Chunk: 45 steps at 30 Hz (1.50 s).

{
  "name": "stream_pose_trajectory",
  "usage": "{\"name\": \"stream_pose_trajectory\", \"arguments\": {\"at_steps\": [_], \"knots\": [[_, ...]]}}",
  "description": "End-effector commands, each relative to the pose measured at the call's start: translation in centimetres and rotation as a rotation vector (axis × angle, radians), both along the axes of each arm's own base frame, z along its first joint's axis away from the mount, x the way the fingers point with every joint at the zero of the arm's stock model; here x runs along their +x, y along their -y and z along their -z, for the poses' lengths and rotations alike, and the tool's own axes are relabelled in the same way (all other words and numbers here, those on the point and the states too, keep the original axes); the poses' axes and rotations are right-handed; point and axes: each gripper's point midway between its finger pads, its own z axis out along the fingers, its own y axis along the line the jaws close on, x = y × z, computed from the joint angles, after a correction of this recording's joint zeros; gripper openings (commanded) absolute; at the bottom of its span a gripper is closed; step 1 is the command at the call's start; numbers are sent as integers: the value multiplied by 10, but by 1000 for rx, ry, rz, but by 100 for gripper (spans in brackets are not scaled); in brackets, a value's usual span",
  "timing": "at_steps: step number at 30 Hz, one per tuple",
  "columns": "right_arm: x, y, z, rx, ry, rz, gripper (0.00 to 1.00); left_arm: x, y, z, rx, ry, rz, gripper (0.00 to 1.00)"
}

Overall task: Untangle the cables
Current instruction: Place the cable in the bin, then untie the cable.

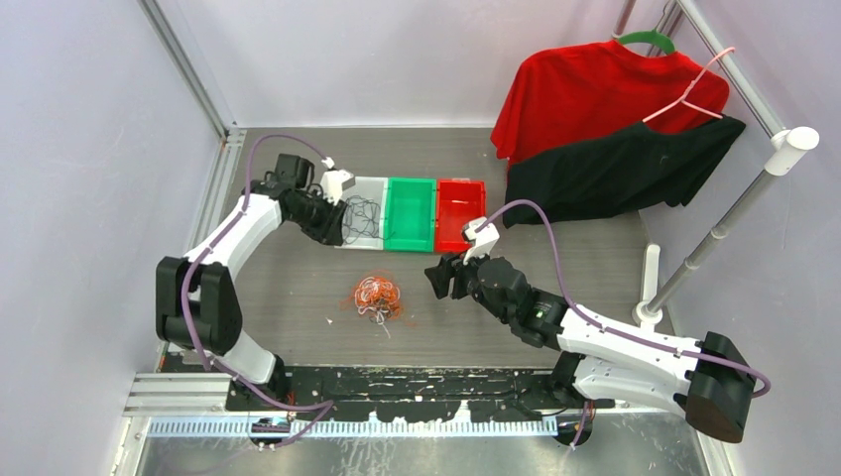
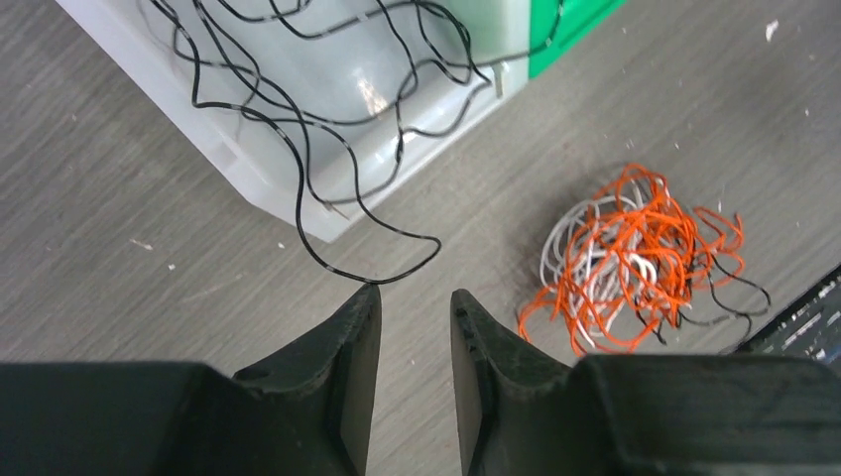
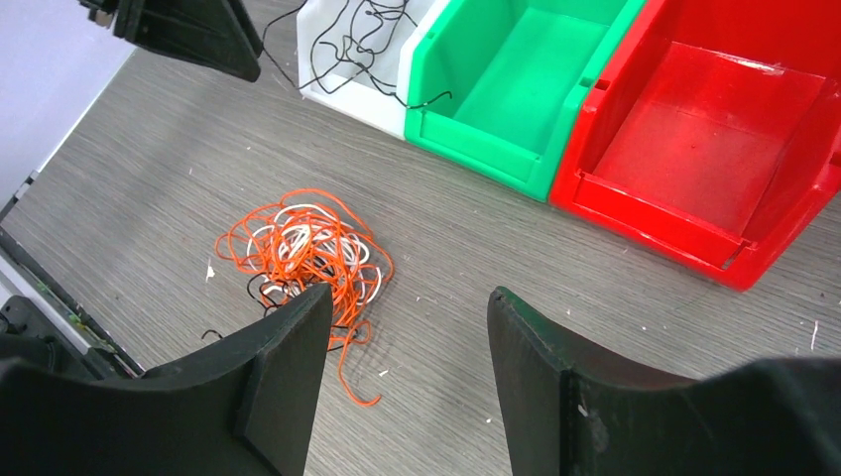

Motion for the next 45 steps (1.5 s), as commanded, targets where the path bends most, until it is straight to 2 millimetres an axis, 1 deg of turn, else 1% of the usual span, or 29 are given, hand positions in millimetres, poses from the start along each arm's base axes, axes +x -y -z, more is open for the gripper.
{"name": "stream_pose_trajectory", "arguments": {"at_steps": [1,4,8,16,20,23,25,27,29,31,33,35,38,40,41,43,44,45], "knots": [[6,-5,-20,48,48,7,64,35,4,-9,-33,70,-99,33],[7,-3,-21,46,56,14,64,44,3,-5,-33,88,-116,29],[9,-1,-22,39,67,22,64,53,11,-4,-56,110,-106,25],[10,-2,-16,26,58,22,64,76,35,-11,-72,139,-87,23],[10,-3,-13,24,54,22,64,86,38,-3,-41,149,-85,22],[10,-3,-13,19,54,22,64,87,33,8,1,143,-80,20],[9,-2,-14,17,56,18,65,84,29,12,23,140,-71,20],[9,-3,-16,11,59,13,67,80,27,6,26,145,-65,22],[8,-5,-16,0,58,-4,69,74,29,-10,6,157,-53,25],[8,-9,-13,-7,50,-18,71,67,31,-26,-12,146,-46,30],[3,-19,-10,-8,30,-75,72,62,32,-42,-22,139,-46,35],[0,-28,-4,-12,10,-115,73,56,32,-59,-31,141,-41,44],[-3,-41,2,-20,-10,-167,73,42,29,-79,-33,142,-32,62],[-6,-51,7,-37,-21,-217,73,29,26,-87,-26,129,-18,76],[-6,-58,8,-50,-20,-249,73,22,24,-93,-24,133,-9,85],[-6,-68,13,-78,-28,-293,73,8,20,-99,-17,126,11,98],[-6,-74,14,-87,-27,-320,73,0,18,-101,-15,118,23,100],[-5,-79,19,-107,-27,-342,73,-9,17,-103,-15,111,38,100]]}}
